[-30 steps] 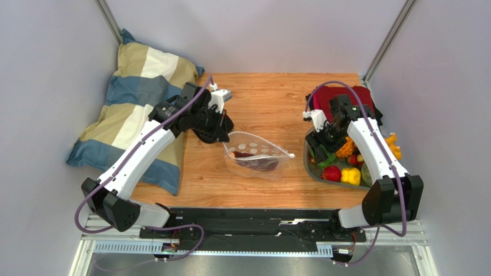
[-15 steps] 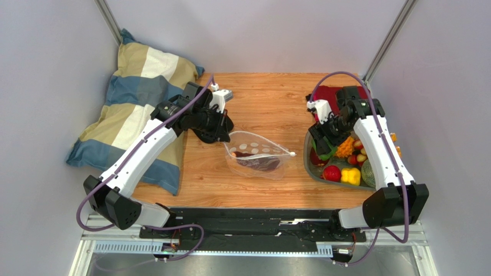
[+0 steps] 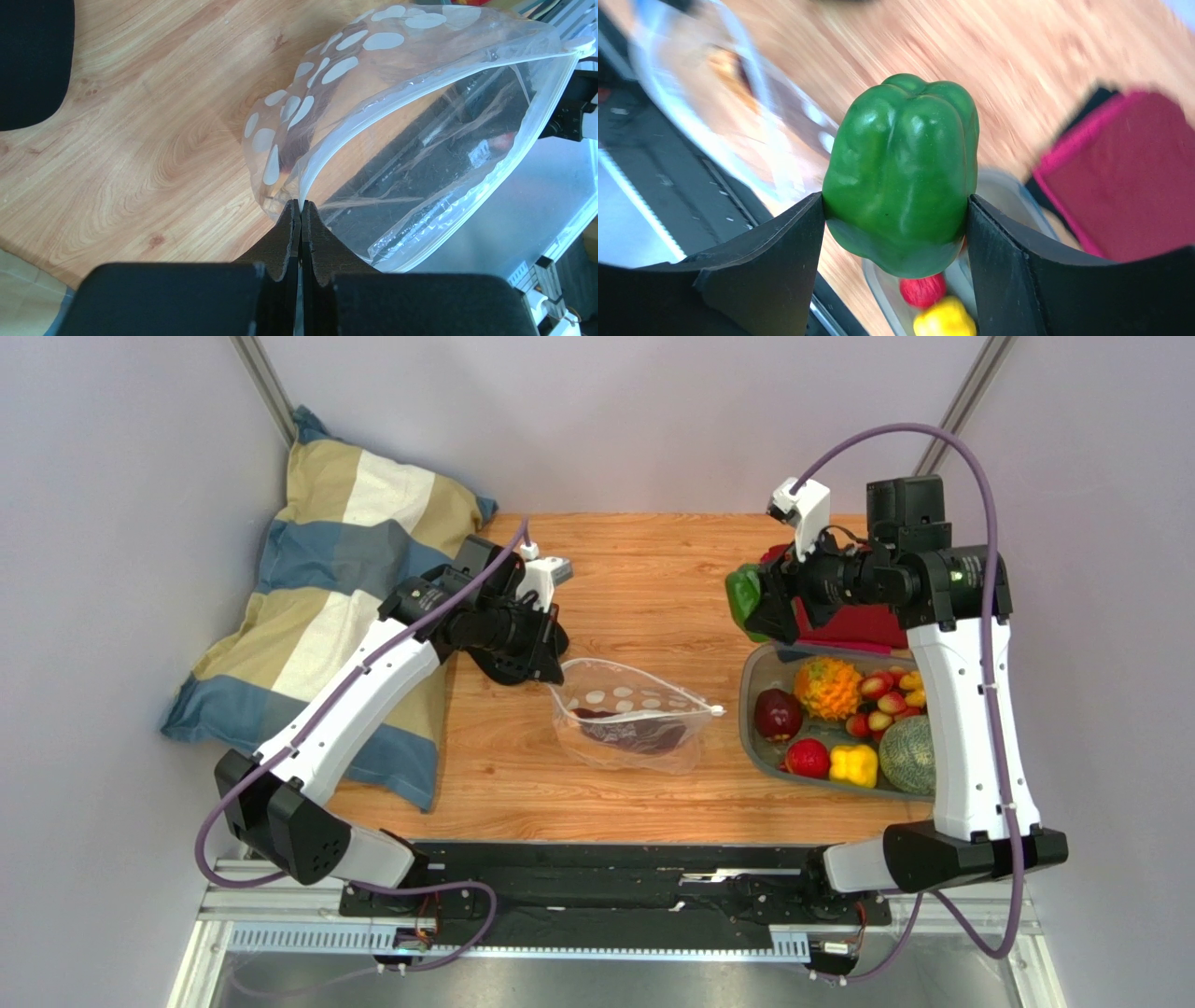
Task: Place the food in the zip-top bag and seal the zipper
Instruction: Pick up the fake vegetable from the bin, then place the fake vegetable in the zipper food storage bag.
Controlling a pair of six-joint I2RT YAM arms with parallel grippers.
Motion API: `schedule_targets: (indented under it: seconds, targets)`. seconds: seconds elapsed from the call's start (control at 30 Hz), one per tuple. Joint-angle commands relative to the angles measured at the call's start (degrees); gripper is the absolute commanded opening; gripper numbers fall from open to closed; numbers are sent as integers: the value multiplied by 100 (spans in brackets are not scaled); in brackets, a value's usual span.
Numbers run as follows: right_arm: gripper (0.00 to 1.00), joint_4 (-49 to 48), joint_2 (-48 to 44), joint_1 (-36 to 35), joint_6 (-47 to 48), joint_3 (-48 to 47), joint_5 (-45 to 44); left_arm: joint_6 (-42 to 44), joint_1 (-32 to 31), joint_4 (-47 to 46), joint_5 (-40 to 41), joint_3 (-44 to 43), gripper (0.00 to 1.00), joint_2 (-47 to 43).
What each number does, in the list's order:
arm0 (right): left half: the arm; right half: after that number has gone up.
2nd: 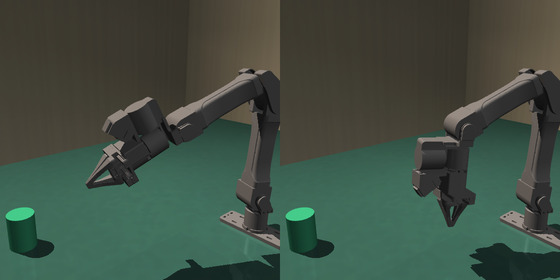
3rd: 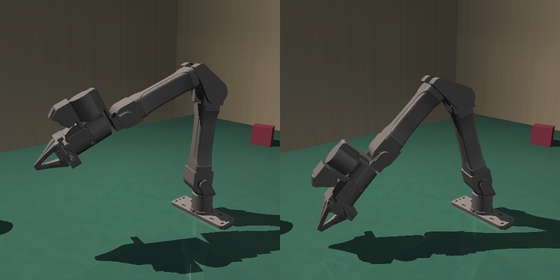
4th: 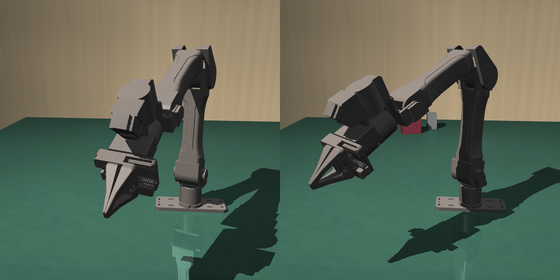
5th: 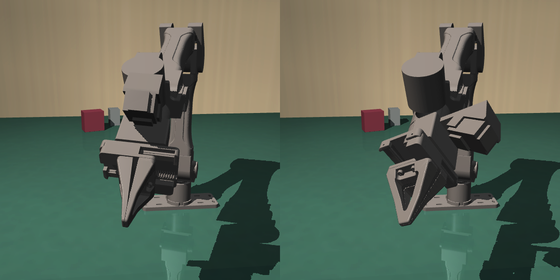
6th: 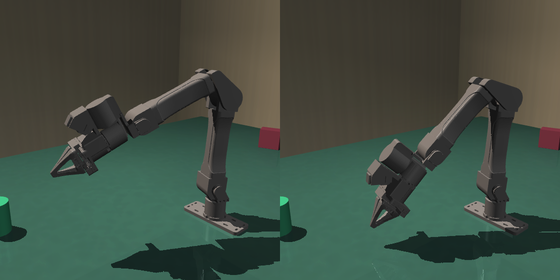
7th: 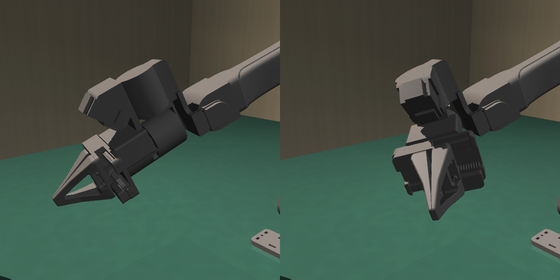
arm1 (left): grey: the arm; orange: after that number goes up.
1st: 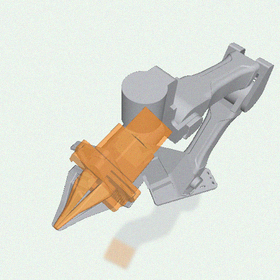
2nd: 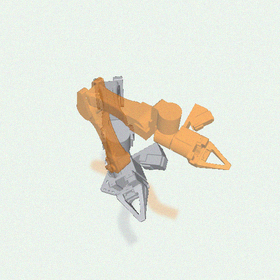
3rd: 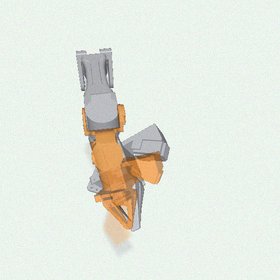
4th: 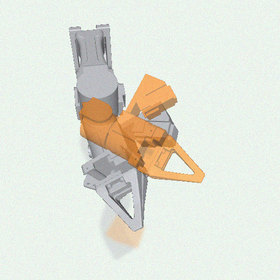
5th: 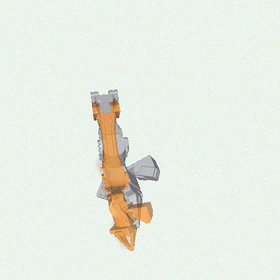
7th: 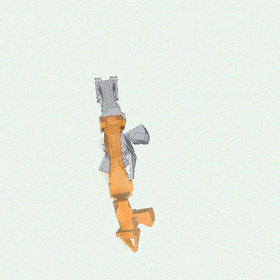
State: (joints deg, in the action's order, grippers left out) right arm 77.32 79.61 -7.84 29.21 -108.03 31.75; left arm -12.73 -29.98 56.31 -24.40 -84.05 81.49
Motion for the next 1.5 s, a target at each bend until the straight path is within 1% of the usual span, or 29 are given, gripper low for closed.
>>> schedule_targets:
  seconds: [0.0,0.03,0.1,0.13,0.17,0.2,0.23,0.3,0.33,0.5,0.6,0.77,0.83,0.87,0.93,0.97,1.03,1.07,1.17,1.33,1.4,1.47]
  targets:
    - [60,355,-7,-455,-284,-535,947,-80,-8,-130,-152,-217,0,60]
    - [60,128,-51,-734,-337,-552,956,-72,1,-129,-152,-252,0,68]
    - [60,-93,-86,-1060,-433,-527,939,-80,-8,-129,-179,-270,0,95]
    - [59,-390,-112,-1401,-469,-457,912,-89,1,-129,-205,-287,0,95]
    - [60,-558,-148,-1579,-504,-378,773,-98,-8,-129,-231,-287,0,103]
    - [60,-734,-165,-1763,-530,-177,676,-124,1,-138,-292,-296,0,112]
    - [59,-1032,-192,-2113,-522,-79,597,-142,1,-138,-302,-305,0,112]
    - [59,-1332,-209,-2414,-513,219,394,-142,-8,-138,-328,-314,0,121]
    - [60,-1560,-192,-2711,-478,299,298,-142,1,-138,-337,-314,0,121]
    - [59,-2185,-139,-3530,-145,861,-344,-151,1,-129,-355,-314,0,86]
    - [59,-2405,-78,-3777,93,1239,-678,-151,1,-121,-372,-305,0,51]
    - [60,-2397,107,-3919,164,1486,-854,-159,1,-138,-433,-287,0,16]
    - [62,-2143,195,-3910,190,1469,-854,-142,1,-138,-442,-287,0,-2]
    - [66,-2029,230,-3910,234,1425,-828,-142,1,-138,-451,-287,0,-11]
    - [70,-1590,309,-3918,278,1346,-767,-133,1,-129,-460,-287,0,-28]
    - [75,-1449,344,-3901,287,1328,-706,-142,9,-129,-486,-296,0,-28]
    - [82,-1036,414,-3901,357,1276,-626,-124,9,-138,-487,-296,0,-46]
    - [89,-930,432,-3901,348,1267,-626,-116,9,-130,-513,-296,0,-55]
    - [100,-639,406,-3866,357,1302,-643,-98,9,-129,-495,-287,0,-116]
    - [100,-455,151,-3664,392,1486,-784,-63,27,-95,-434,-279,0,-213]
    - [100,-297,46,-3376,410,1382,-662,-63,44,-68,-416,-279,0,-230]
    - [100,-157,-51,-3103,392,1083,-328,-54,45,-42,-337,-270,0,-230]
